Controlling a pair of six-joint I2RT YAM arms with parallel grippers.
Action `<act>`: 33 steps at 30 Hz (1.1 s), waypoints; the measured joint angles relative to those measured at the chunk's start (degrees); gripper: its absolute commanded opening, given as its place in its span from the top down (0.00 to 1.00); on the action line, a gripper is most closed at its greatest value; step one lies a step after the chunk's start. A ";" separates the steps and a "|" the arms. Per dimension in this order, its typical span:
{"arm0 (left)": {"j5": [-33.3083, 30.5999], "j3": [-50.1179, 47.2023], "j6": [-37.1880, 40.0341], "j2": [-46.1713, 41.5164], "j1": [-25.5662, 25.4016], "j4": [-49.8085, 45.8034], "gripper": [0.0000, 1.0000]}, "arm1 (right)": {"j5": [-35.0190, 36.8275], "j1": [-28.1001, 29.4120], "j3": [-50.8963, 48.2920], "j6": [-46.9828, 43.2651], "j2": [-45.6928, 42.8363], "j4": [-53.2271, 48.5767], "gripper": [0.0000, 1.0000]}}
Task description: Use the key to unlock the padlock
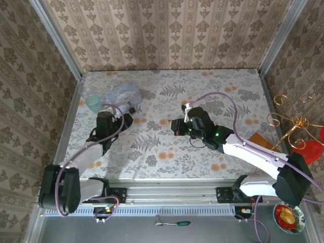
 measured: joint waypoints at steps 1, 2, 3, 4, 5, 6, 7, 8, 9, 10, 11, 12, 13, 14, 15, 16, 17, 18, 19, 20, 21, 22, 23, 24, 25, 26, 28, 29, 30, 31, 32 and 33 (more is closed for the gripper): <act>-0.66 0.00 0.39 1.95 0.24 0.98 0.42 | 0.00 0.00 -0.20 0.00 -0.39 0.04 1.00; -1.22 0.00 0.68 3.89 0.31 1.97 0.42 | -0.02 0.00 -0.52 0.00 -0.72 0.13 1.00; -1.60 0.00 0.87 5.46 0.48 2.82 0.42 | 0.00 0.00 -0.94 0.00 -1.01 0.15 1.00; -1.92 0.00 1.09 7.21 0.59 3.96 0.42 | 0.00 0.00 -1.42 0.00 -1.18 0.24 1.00; -2.10 0.04 1.25 9.09 0.63 5.25 0.42 | -0.02 0.00 -1.97 0.00 -1.27 0.33 1.00; -2.12 0.17 1.27 10.75 0.63 6.27 0.41 | -0.02 0.00 -2.45 0.02 -1.31 0.33 1.00; -2.14 0.44 1.27 12.66 0.63 7.48 0.42 | -0.04 0.00 -2.93 0.00 -1.31 0.33 1.00; -2.14 0.96 1.27 14.51 0.63 8.46 0.42 | -0.07 0.00 -3.30 0.00 -1.31 0.31 1.00; -2.14 1.55 1.27 16.28 0.61 9.38 0.42 | -0.07 0.00 -3.52 0.00 -1.31 0.33 1.00; -2.12 2.38 1.25 18.29 0.61 10.43 0.42 | -0.07 0.00 -3.61 0.00 -1.33 0.31 1.00; -2.12 3.34 1.25 20.22 0.61 11.54 0.42 | -0.07 0.00 -3.65 0.00 -1.36 0.31 1.00; -2.10 4.15 1.25 21.77 0.61 12.41 0.42 | -0.09 0.00 -3.65 0.00 -1.42 0.33 1.00; -2.10 5.09 1.25 23.43 0.61 13.38 0.42 | -0.09 0.00 -3.65 0.00 -1.53 0.35 1.00; -2.12 5.95 1.22 24.83 0.61 14.19 0.42 | -0.11 0.00 -3.65 0.00 -1.66 0.35 1.00; -2.16 6.64 1.22 25.92 0.63 14.75 0.42 | -0.11 0.00 -3.72 0.02 -1.79 0.42 1.00; -2.29 7.45 1.22 26.95 0.61 15.06 0.43 | -0.11 0.00 -3.93 0.02 -2.03 0.59 1.00; -2.56 8.26 1.22 27.78 0.61 15.08 0.43 | -0.13 0.00 -4.31 0.07 -2.34 0.79 1.00; -2.82 9.03 1.25 28.37 0.61 14.71 0.43 | -0.13 0.00 -4.66 0.09 -2.62 0.81 1.00; -3.37 10.12 1.25 29.07 0.61 14.21 0.43 | -0.17 0.00 -5.09 0.26 -2.91 0.85 1.00; -3.61 11.23 1.25 29.59 0.61 13.46 0.43 | -0.22 0.00 -5.44 0.39 -3.04 0.85 1.00; -3.87 12.39 1.25 30.12 0.59 12.90 0.43 | -0.26 0.00 -5.64 0.59 -3.04 0.83 1.00; -4.22 13.60 1.27 30.69 0.57 12.33 0.43 | -0.28 0.00 -5.79 0.74 -3.04 0.81 1.00; -4.48 14.82 1.27 31.28 0.55 11.85 0.43 | -0.28 0.00 -5.90 0.87 -3.04 0.79 1.00; -4.83 15.82 1.27 31.93 0.55 11.43 0.43 | -0.28 0.00 -5.92 0.92 -3.04 0.79 1.00; -5.09 16.90 1.27 32.74 0.55 10.99 0.43 | -0.28 0.00 -5.92 0.94 -3.04 0.81 1.00; -5.33 17.66 1.25 33.46 0.55 10.71 0.43 | -0.28 0.00 -5.92 0.96 -3.04 0.81 1.00; -5.75 19.10 1.25 34.82 0.50 9.42 0.44 | -0.28 0.00 -5.95 1.11 -3.06 0.79 1.00; -6.01 19.98 1.25 35.65 0.50 8.39 0.44 | -0.28 0.00 -5.95 1.11 -3.13 0.81 1.00; -6.23 20.70 1.25 36.30 0.50 7.72 0.44 | -0.28 0.00 -5.95 1.11 -3.21 0.79 1.00; -6.56 21.55 1.25 36.72 0.48 6.71 0.45 | -0.28 0.00 -5.95 1.11 -3.39 0.79 1.00; -6.67 22.23 1.25 36.96 0.42 6.32 0.46 | -0.28 0.00 -5.97 1.11 -3.58 0.79 1.00; -6.82 23.06 1.25 37.46 0.20 5.70 0.48 | -0.28 0.00 -6.01 1.11 -3.76 0.79 1.00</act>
